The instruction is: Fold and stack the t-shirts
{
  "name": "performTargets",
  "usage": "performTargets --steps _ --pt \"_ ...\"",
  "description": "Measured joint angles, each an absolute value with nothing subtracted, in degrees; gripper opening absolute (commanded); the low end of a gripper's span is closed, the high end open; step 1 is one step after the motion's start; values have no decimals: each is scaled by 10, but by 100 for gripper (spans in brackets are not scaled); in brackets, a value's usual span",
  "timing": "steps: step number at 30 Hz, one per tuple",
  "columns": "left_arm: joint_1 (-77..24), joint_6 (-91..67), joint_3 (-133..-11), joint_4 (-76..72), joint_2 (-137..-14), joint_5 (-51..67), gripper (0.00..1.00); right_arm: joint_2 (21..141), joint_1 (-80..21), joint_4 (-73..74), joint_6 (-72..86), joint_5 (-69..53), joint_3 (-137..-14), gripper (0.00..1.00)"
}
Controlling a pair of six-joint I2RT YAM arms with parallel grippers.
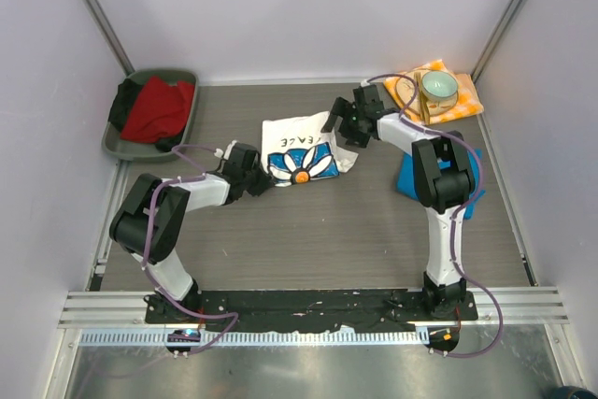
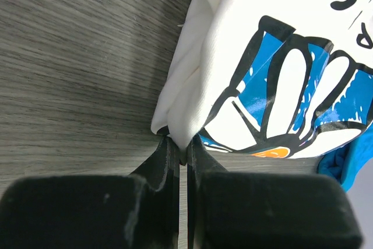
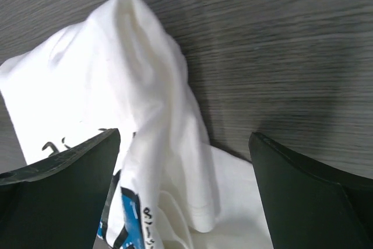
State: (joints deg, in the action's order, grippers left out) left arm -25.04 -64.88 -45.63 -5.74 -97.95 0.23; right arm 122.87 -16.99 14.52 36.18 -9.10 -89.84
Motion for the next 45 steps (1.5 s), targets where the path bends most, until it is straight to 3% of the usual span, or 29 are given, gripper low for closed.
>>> performTargets --steps 20,27,30,31,33,34,35,36,45 --pt "-250 -640 -453 -63 -979 3 0 1288 -198 99 352 -93 -964 99" --pt "-247 -640 -452 -65 -979 7 0 1293 -213 86 344 -93 -964 90" --pt "-247 -640 -452 -66 -979 7 0 1294 -218 84 342 -93 -964 80" --pt "-247 -640 -452 -66 -979 7 0 1296 -220 83 342 -93 -964 65" --pt "-247 -640 -452 -65 -979 8 0 1298 -222 81 340 -91 -964 45" --pt "-246 -640 -452 -66 -979 8 0 1300 -222 82 340 -91 -963 21" --pt "-246 -640 -452 -66 -979 9 0 1303 -223 81 340 -90 -961 8" --pt "-246 -640 -451 -67 -979 10 0 1306 -223 79 338 -91 -961 1" --pt "-243 -637 -444 -80 -977 17 0 1311 -223 77 347 -90 -961 1"
